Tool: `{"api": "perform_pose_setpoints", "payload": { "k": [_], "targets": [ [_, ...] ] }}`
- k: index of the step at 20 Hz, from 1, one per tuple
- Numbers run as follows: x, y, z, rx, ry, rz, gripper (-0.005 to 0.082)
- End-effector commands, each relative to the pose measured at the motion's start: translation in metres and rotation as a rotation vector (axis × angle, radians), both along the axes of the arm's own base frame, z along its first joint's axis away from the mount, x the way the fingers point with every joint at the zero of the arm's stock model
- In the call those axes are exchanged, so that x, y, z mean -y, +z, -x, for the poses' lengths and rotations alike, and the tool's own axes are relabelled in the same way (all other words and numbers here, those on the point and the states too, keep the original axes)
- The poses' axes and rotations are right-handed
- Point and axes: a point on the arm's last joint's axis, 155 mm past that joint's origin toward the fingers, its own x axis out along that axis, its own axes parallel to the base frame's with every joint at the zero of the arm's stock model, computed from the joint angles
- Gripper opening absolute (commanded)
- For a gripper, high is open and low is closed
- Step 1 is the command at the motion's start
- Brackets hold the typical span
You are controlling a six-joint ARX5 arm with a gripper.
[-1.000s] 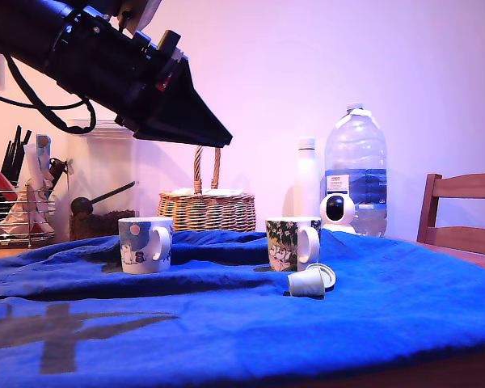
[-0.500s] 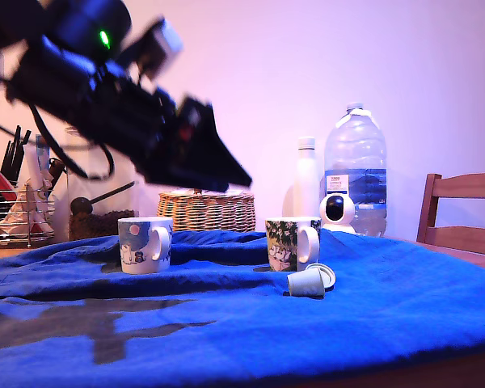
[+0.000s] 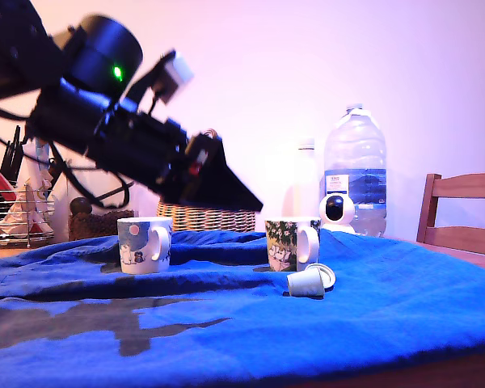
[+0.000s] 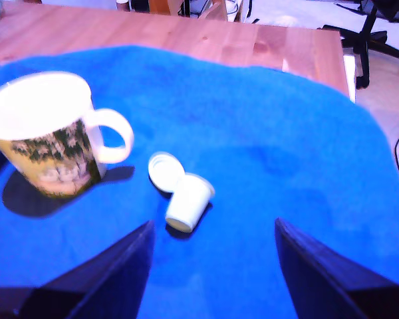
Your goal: Pick up the coffee capsules on the table and drop them inside the coffee cup
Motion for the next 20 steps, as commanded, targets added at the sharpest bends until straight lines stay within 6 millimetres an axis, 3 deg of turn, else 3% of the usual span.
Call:
{"api": "perform_pose_setpoints", "payload": {
  "k": [1,11,20],
  "targets": [
    [0.001,-0.008,0.003,-0.005,-0.012,-0.004,0.0518],
    [0.013,0.003,0.005,0.02,-0.024,0.038,0.0518],
    [0.039,-0.022,0.0,-0.057,-0.041,0.028,0.0518]
  ]
}}
